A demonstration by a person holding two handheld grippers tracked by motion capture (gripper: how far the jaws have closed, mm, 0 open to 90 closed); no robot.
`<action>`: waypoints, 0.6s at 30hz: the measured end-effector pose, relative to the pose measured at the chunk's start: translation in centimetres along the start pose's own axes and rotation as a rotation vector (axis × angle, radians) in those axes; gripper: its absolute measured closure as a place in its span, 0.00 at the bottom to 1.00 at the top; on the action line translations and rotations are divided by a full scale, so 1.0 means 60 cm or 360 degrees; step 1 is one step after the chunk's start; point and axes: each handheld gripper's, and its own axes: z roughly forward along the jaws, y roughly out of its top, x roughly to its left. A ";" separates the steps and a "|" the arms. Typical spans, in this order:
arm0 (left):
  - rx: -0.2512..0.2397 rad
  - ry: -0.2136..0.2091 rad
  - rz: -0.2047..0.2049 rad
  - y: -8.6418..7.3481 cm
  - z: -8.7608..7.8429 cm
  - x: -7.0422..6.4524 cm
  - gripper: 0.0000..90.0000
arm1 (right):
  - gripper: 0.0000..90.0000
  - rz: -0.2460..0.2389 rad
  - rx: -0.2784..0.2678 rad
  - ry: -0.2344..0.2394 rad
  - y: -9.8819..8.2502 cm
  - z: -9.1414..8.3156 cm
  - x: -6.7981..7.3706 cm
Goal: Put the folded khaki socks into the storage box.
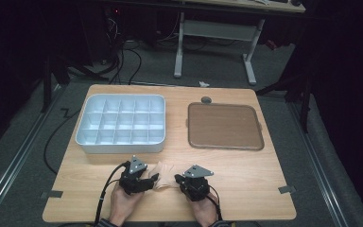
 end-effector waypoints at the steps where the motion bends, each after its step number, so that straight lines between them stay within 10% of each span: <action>1: 0.0000 0.0000 0.0000 0.000 0.000 0.000 0.48 | 0.99 0.0000 0.0003 -0.0011 -0.001 0.001 -0.001; 18: 0.0022 0.0007 0.0047 0.002 0.001 -0.009 0.74 | 0.87 -0.0099 0.0041 -0.0083 -0.011 0.007 0.002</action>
